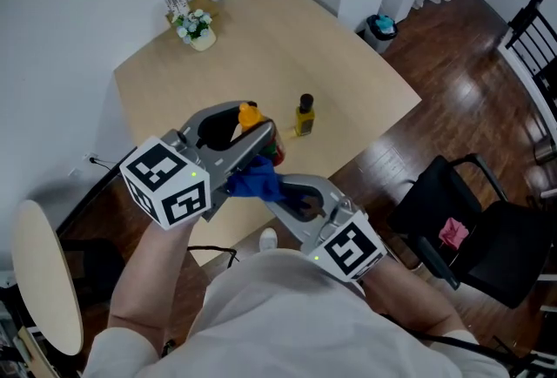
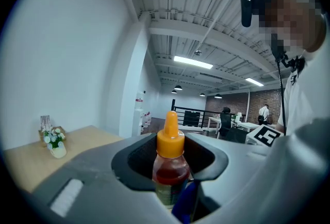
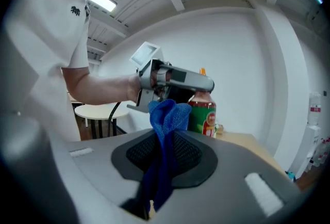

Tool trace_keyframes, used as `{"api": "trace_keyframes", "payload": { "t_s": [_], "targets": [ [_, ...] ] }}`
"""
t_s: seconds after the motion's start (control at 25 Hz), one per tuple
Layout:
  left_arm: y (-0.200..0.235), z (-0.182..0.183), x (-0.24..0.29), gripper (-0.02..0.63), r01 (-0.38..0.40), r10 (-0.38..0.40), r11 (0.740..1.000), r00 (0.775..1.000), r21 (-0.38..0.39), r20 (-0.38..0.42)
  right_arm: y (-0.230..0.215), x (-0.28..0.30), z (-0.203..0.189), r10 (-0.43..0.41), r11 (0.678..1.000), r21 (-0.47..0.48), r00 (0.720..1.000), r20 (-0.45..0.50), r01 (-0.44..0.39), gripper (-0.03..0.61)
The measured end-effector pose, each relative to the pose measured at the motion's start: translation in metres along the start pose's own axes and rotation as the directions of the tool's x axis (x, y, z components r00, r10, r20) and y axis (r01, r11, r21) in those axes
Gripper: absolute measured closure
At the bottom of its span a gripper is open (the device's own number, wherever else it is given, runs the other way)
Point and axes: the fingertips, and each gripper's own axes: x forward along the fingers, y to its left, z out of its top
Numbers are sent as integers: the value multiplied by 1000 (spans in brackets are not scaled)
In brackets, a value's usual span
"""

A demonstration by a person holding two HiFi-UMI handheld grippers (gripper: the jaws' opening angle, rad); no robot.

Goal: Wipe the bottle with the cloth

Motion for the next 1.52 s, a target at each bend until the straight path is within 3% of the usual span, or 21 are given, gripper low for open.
{"api": "trace_keyframes", "payload": {
  "t_s": [0.12,0.24,0.52,0.88,1.0,1.16,1.52],
  "targets": [
    [4,-2,-6,454,16,-16,1000,1000,-2,4,-5,20,6,-33,999,-10,999,1,33,497],
    [12,-1,-12,454,29,-29,1000,1000,-3,7,-3,37,-13,-35,999,1,998,-49,35,498],
    [28,-1,-24,454,72,-71,997,997,-9,13,1,56,-64,-63,989,123,990,-128,79,497],
    [60,-33,-22,454,78,-78,997,996,24,-35,4,24,-91,-174,951,217,961,-214,221,499],
    [71,-59,-10,454,71,-67,996,995,46,-77,4,-5,-96,-235,922,252,942,-240,294,499],
    [89,-103,15,454,53,-43,996,991,77,-124,4,-38,-102,-314,859,326,910,-272,394,497],
    [133,-201,78,453,-43,54,995,990,90,-127,10,-84,-102,-406,760,376,838,-364,531,498]
  ]
}}
